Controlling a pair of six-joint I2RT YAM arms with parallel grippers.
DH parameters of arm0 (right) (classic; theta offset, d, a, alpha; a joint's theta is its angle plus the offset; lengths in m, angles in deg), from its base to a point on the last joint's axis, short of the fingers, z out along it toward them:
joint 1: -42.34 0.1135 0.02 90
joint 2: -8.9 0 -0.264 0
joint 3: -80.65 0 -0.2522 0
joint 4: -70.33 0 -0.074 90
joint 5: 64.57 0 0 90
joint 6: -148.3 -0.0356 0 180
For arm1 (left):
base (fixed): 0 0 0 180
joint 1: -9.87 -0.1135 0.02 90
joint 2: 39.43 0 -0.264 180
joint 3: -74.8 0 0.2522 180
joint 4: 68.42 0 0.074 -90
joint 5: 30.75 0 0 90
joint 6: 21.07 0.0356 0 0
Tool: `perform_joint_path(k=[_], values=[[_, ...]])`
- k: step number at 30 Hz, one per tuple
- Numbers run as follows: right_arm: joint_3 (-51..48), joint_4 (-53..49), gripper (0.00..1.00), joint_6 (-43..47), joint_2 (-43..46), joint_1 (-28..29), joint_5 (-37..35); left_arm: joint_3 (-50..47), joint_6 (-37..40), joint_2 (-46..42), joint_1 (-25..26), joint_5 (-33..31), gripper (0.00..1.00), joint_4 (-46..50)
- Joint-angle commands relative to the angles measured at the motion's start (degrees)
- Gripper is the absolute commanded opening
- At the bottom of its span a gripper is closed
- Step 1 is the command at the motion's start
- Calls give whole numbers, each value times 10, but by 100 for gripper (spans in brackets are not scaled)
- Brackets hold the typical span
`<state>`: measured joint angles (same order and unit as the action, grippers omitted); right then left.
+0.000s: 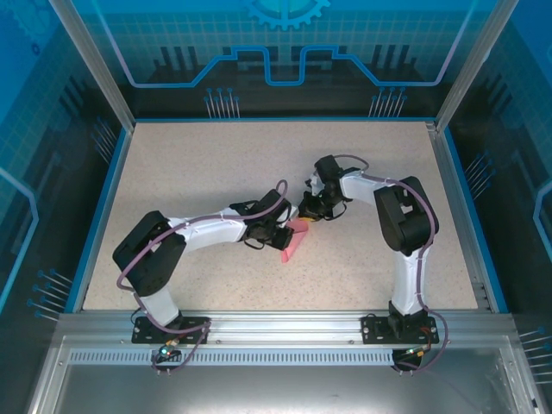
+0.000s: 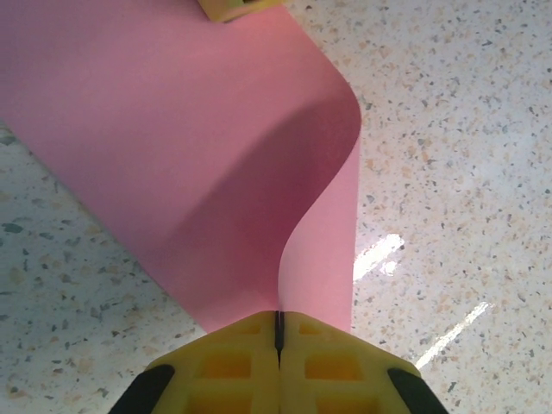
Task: Fold a paper plane with a square sheet of paper (pick it up from the middle)
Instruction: Third fold the triangle at the center of the table.
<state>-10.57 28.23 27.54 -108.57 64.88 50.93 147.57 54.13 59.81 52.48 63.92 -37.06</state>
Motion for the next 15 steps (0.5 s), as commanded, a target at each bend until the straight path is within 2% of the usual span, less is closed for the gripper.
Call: perform_joint_path(k=[1, 15], values=[[14, -37, 9, 17, -14, 7, -24, 11, 14, 10, -8, 14, 6, 2], [10, -42, 9, 25, -18, 7, -26, 25, 28, 29, -21, -3, 8, 11]])
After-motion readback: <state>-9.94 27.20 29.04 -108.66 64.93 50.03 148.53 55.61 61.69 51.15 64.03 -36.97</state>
